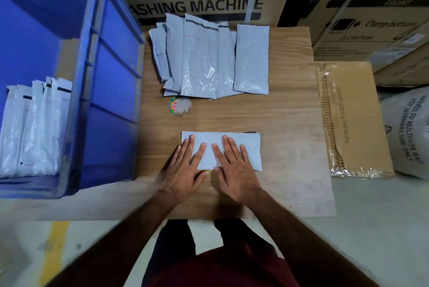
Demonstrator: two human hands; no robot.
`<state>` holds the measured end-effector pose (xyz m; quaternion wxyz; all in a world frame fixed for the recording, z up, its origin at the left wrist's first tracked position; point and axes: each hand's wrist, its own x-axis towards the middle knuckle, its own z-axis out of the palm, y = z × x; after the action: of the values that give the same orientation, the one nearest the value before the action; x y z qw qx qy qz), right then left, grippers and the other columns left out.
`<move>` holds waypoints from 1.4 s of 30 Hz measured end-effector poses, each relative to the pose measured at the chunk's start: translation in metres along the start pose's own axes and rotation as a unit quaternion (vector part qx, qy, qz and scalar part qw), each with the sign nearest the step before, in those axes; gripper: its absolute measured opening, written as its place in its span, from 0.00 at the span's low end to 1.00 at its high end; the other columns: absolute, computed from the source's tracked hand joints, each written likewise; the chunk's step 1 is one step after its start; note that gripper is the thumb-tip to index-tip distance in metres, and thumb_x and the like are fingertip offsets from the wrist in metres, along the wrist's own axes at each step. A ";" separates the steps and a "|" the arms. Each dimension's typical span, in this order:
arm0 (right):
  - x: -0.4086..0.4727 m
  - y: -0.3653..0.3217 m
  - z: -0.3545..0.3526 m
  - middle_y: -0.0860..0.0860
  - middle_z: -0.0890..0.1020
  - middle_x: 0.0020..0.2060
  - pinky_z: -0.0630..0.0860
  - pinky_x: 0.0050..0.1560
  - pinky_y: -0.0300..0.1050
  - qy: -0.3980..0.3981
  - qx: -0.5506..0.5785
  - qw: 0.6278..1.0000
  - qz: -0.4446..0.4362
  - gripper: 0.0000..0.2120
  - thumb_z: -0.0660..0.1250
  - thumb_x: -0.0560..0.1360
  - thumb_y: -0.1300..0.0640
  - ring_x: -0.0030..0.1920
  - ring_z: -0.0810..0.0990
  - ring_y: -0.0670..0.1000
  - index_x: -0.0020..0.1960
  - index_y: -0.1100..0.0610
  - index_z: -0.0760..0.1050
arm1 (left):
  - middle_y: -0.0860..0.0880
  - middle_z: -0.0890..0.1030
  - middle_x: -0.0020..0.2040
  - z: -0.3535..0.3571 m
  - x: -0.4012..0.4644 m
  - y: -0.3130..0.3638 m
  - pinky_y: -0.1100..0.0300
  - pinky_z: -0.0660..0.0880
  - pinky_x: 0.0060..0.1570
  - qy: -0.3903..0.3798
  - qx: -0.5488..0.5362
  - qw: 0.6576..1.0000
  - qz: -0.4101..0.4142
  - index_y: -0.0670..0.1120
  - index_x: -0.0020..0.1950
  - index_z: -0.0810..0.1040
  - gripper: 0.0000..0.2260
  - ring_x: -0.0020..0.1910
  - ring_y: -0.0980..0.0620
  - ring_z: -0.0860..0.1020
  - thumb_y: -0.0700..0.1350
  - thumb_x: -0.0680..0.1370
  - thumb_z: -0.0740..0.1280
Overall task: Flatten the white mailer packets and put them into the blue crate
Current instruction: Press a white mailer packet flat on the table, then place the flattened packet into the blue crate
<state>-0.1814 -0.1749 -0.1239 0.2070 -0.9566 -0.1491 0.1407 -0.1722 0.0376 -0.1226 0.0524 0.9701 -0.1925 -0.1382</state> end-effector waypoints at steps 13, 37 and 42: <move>-0.009 0.011 -0.059 0.54 0.70 0.76 0.55 0.77 0.57 0.087 -0.033 0.995 0.022 0.33 0.58 0.73 0.60 0.76 0.68 0.58 0.78 0.51 0.66 | 0.41 0.63 0.80 -0.073 0.008 0.008 0.49 0.71 0.71 0.006 0.069 0.996 0.053 0.47 0.81 0.62 0.31 0.74 0.44 0.70 0.59 0.80 0.55; 0.095 -0.277 -0.179 0.55 0.74 0.73 0.58 0.72 0.59 0.226 -0.025 0.967 -0.117 0.35 0.54 0.69 0.56 0.74 0.72 0.57 0.76 0.54 0.70 | 0.46 0.71 0.76 -0.329 -0.078 -0.194 0.48 0.57 0.76 0.212 0.195 0.957 0.044 0.49 0.75 0.73 0.32 0.74 0.42 0.70 0.36 0.71 0.54; 0.126 -0.371 -0.144 0.55 0.64 0.79 0.51 0.78 0.53 0.163 0.069 0.979 -0.100 0.37 0.49 0.71 0.56 0.79 0.62 0.54 0.81 0.53 0.61 | 0.46 0.74 0.74 -0.343 -0.095 -0.296 0.47 0.67 0.73 0.161 0.210 0.961 0.079 0.48 0.74 0.75 0.31 0.72 0.43 0.73 0.38 0.69 0.59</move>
<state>-0.1028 0.1402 0.1389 0.3071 -0.9303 -0.1985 -0.0288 -0.0509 0.3636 0.1834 -0.1114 0.9506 -0.2818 0.0675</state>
